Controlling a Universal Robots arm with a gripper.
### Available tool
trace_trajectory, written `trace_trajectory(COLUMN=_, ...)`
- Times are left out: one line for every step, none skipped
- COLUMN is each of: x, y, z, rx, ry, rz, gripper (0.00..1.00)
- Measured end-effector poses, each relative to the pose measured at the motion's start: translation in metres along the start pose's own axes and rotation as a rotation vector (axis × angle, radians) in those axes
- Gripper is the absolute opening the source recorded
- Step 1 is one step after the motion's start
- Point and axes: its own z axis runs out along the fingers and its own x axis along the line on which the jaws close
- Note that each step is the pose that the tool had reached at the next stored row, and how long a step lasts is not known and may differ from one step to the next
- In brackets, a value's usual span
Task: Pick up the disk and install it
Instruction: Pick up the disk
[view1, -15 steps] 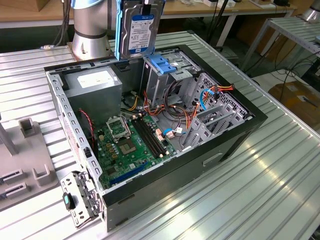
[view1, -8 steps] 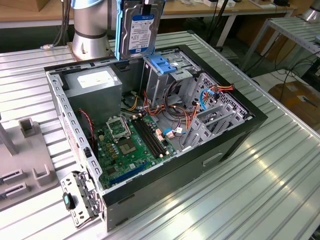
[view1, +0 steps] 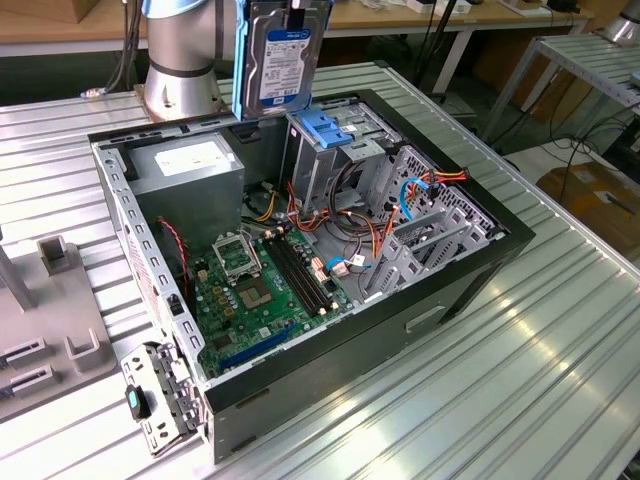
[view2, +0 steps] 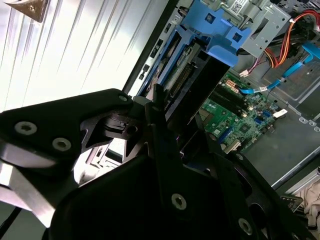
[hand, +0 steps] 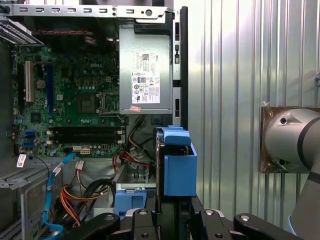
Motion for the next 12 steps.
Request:
trace_trajectory(x=0.0, y=-0.0013, z=0.0, rx=0.0, ry=0.0, rz=0.0, gripper=0.35)
trace_trajectory(x=0.0, y=-0.0028, z=0.0, rx=0.0, ry=0.0001, rz=0.0, gripper=0.35)
trace_trajectory(x=0.0, y=-0.0042, z=0.0, rx=0.0, ry=0.0001, rz=0.0, gripper=0.35)
trace_trajectory(x=0.0, y=-0.006, z=0.0001, rx=0.0, ry=0.0, rz=0.0, gripper=0.35)
trace_trajectory(x=0.0, y=-0.0074, z=0.0001, rx=0.0, ry=0.0001, rz=0.0, gripper=0.35)
trace_trajectory(x=0.0, y=-0.0075, z=0.0001, rx=0.0, ry=0.0, rz=0.0, gripper=0.35)
trace_trajectory(x=0.0, y=-0.0075, z=0.0001, rx=0.0, ry=0.0001, rz=0.0, gripper=0.35)
trace_trajectory(x=0.0, y=-0.0075, z=0.0001, rx=-0.0001, ry=0.0001, rz=0.0, gripper=0.35)
trace_trajectory(x=0.0, y=-0.0076, z=0.0001, rx=0.0, ry=0.0001, rz=0.0, gripper=0.35)
trace_trajectory(x=0.0, y=-0.0077, z=0.0001, rx=0.0, ry=0.0, rz=0.0, gripper=0.35)
trace_trajectory(x=0.0, y=-0.0077, z=0.0001, rx=0.0, ry=0.0001, rz=0.0, gripper=0.35)
trace_trajectory(x=0.0, y=-0.0078, z=0.0001, rx=0.0, ry=0.0001, rz=0.0, gripper=0.35)
